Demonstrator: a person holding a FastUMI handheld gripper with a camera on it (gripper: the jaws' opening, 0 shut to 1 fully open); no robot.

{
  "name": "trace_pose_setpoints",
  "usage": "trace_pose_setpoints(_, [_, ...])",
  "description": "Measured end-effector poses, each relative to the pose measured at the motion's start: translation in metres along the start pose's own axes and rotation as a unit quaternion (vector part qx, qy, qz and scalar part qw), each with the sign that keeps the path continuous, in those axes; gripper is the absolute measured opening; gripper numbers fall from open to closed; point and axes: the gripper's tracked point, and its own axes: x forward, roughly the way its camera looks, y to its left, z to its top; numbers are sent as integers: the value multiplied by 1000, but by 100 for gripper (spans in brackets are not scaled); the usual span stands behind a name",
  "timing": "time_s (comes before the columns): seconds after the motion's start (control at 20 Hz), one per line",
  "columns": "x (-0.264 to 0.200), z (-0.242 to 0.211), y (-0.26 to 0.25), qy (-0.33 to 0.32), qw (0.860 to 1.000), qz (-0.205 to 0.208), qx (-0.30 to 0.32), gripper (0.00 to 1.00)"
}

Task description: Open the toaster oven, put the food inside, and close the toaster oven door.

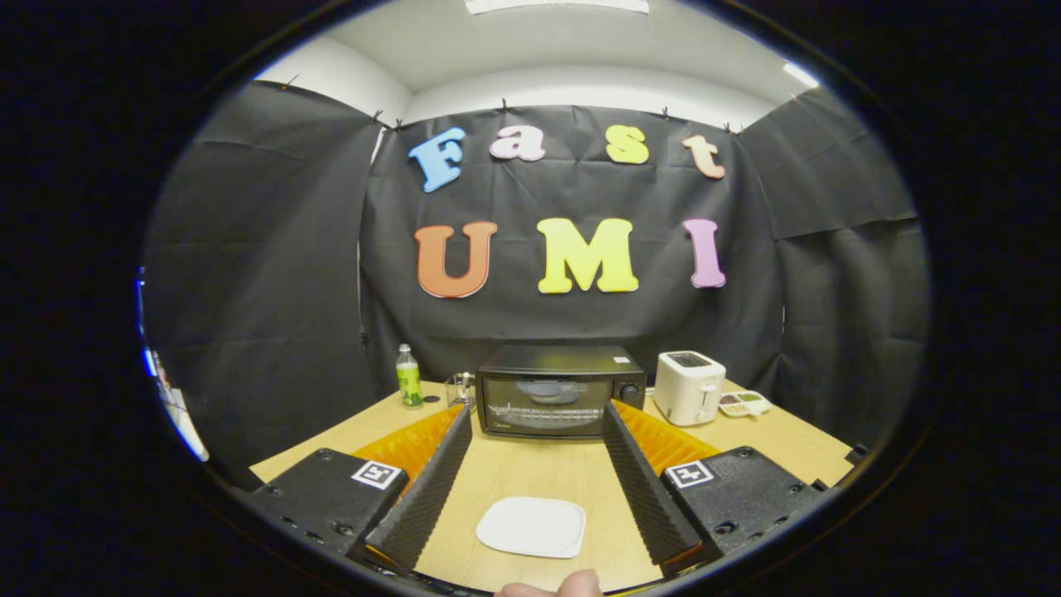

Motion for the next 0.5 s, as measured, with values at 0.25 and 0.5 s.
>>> trace_pose_setpoints(0.25, [-5, -18, 34, 20, 999, 27, 3, 100])
trace_pose_setpoints(0.5, [-5, -23, 31, 25, 999, 20, 7, 100])
